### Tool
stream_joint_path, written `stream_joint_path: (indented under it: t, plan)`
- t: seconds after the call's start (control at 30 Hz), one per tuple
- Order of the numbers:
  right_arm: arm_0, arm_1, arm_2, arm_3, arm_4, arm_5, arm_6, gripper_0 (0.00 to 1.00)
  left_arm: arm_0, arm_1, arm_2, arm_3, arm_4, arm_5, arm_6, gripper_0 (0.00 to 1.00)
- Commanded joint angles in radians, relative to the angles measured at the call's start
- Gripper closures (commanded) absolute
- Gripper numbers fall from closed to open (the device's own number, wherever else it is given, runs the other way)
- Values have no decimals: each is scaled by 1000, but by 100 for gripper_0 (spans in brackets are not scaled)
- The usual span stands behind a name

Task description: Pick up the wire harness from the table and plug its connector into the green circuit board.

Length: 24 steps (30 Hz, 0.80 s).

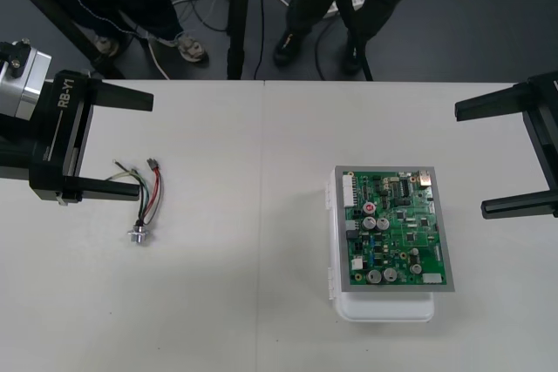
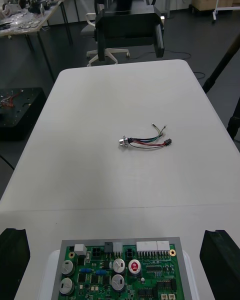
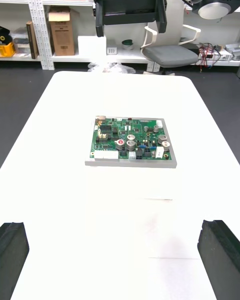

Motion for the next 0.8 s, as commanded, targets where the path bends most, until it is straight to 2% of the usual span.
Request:
stream_joint_path:
  t: [0.03,0.2,0.53,0.8]
  plan:
    - [4,-35,-31,-19,2,-4,-27,0,9,24,-3,-24,9,39,-57,0]
    - [4,-35,-31,-19,2,-4,-27,0,46,-30,-26,-10,0,34,-54,0]
    - [4,-35,-31,-19,2,-4,-27,0,41,-58,1,-8,-54,27,-24,0]
    - [4,-35,-31,-19,2,-4,-27,0,24,-18,1,-38,-135,19,211,0]
